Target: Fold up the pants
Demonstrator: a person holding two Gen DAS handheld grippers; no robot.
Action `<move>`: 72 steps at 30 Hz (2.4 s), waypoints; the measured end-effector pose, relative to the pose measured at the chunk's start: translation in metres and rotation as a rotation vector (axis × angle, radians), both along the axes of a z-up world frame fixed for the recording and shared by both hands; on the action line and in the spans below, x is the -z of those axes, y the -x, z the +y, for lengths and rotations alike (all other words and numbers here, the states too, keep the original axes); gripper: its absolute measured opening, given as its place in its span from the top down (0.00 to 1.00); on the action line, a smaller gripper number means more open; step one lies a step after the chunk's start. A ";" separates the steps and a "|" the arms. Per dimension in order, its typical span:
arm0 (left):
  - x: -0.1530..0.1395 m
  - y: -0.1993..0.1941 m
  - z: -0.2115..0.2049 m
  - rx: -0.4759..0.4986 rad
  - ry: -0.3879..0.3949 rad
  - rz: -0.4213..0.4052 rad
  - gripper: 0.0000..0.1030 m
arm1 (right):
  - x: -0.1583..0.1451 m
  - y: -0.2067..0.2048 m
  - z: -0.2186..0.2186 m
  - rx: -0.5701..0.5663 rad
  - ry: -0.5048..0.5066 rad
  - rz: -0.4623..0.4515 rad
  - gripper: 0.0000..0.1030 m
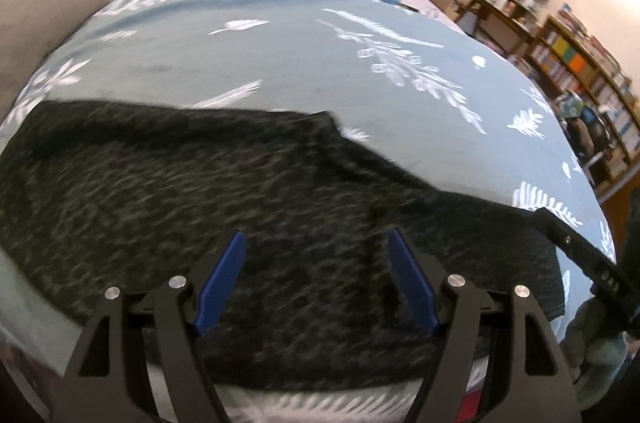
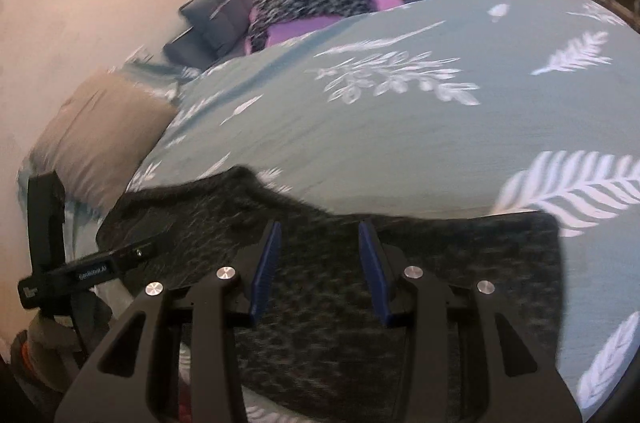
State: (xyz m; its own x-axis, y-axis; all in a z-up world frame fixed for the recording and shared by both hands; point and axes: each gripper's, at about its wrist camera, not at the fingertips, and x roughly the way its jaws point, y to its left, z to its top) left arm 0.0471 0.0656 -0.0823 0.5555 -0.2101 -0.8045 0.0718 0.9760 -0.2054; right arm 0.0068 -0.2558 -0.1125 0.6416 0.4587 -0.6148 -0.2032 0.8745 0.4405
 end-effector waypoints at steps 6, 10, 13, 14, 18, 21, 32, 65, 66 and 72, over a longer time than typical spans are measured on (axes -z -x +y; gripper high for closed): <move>-0.008 0.017 0.052 -0.117 0.019 -0.002 0.19 | 0.003 -0.001 0.041 -0.099 0.043 0.004 0.47; -0.018 0.028 0.092 -0.214 0.059 -0.012 0.19 | 0.002 0.000 0.066 -0.166 0.081 -0.018 0.47; -0.029 0.039 0.119 -0.288 0.042 -0.043 0.19 | 0.006 -0.001 0.081 -0.202 0.097 -0.013 0.47; -0.030 0.041 0.126 -0.305 0.037 -0.049 0.19 | 0.008 -0.002 0.084 -0.211 0.102 -0.009 0.47; -0.031 0.051 0.160 -0.401 0.035 -0.053 0.19 | 0.017 -0.002 0.097 -0.238 0.116 0.016 0.47; -0.025 0.055 0.183 -0.467 0.069 -0.038 0.19 | 0.022 -0.001 0.103 -0.253 0.133 0.027 0.47; 0.009 0.042 0.220 -0.543 0.278 0.005 0.19 | 0.034 -0.002 0.108 -0.260 0.165 0.050 0.47; -0.067 0.026 0.163 -0.279 0.491 -0.198 0.75 | 0.035 -0.002 0.102 -0.255 0.123 0.064 0.46; -0.076 0.026 0.152 -0.251 0.485 -0.209 0.75 | 0.033 -0.003 0.096 -0.243 0.088 0.071 0.46; -0.108 0.029 0.098 -0.107 0.455 -0.247 0.75 | 0.019 0.001 0.065 -0.161 0.015 0.042 0.46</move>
State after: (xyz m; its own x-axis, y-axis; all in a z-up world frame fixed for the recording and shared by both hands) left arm 0.0177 0.1637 0.0261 0.7542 -0.4397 -0.4877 0.0768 0.7967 -0.5995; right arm 0.0059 -0.1910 -0.1320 0.5337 0.5442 -0.6473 -0.3232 0.8386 0.4385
